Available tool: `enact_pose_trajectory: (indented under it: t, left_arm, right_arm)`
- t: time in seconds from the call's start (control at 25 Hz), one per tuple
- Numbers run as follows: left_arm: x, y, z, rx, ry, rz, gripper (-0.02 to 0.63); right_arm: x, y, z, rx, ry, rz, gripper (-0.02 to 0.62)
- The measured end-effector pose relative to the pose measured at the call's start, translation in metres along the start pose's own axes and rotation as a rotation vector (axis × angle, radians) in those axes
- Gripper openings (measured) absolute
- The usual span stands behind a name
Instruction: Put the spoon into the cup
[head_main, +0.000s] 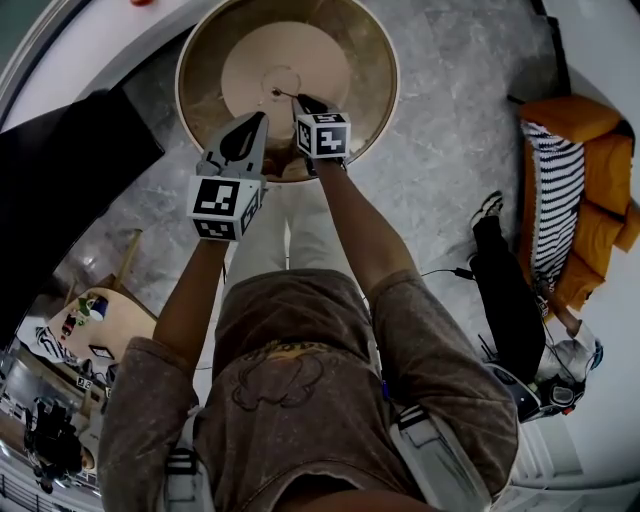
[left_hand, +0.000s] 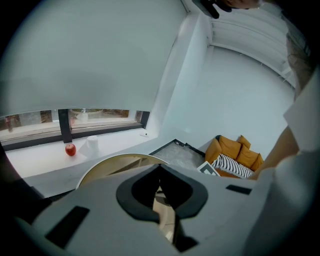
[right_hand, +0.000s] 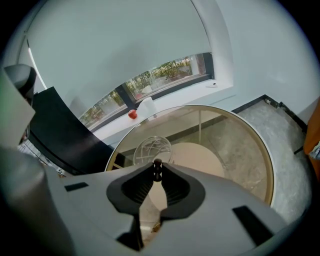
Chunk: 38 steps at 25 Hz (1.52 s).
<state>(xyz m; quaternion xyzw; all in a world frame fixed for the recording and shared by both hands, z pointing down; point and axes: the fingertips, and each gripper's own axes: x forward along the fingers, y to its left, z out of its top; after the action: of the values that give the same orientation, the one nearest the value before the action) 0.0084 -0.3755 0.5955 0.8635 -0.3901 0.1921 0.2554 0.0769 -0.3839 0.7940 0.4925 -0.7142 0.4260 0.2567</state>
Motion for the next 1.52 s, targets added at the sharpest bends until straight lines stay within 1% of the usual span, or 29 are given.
enact_pose_trajectory:
  t: [0.56, 0.84, 0.96, 1.08, 1.24, 1.32, 1.4, 1.52]
  left_arm:
    - [0.003, 0.003, 0.002, -0.007, 0.006, 0.001, 0.008]
    - [0.002, 0.007, -0.007, -0.009, 0.023, -0.002, 0.008]
    - [0.002, 0.006, -0.009, -0.010, 0.025, -0.005, 0.008]
    - [0.003, 0.006, -0.009, -0.008, 0.025, -0.013, 0.008]
    - [0.004, 0.004, -0.005, -0.010, 0.024, -0.020, 0.008]
    - [0.003, 0.003, -0.003, -0.012, 0.021, -0.020, 0.008]
    - [0.001, 0.001, 0.000, -0.015, 0.018, -0.020, 0.008]
    - [-0.003, -0.001, 0.005, -0.027, 0.011, -0.019, 0.008]
  right_arm:
    - [0.009, 0.002, -0.002, -0.015, 0.021, 0.019, 0.064]
    - [0.014, 0.000, -0.003, -0.005, 0.009, 0.035, 0.141]
    - [0.011, -0.002, -0.004, -0.008, 0.011, 0.021, 0.170]
    - [0.008, -0.006, -0.004, -0.014, 0.014, 0.003, 0.181]
    - [-0.001, -0.014, 0.001, -0.022, 0.004, -0.022, 0.178]
    - [-0.008, -0.018, 0.004, -0.026, 0.001, -0.039, 0.162]
    - [-0.015, -0.020, 0.007, -0.031, -0.003, -0.051, 0.136]
    - [-0.026, -0.020, 0.014, -0.035, -0.014, -0.057, 0.070]
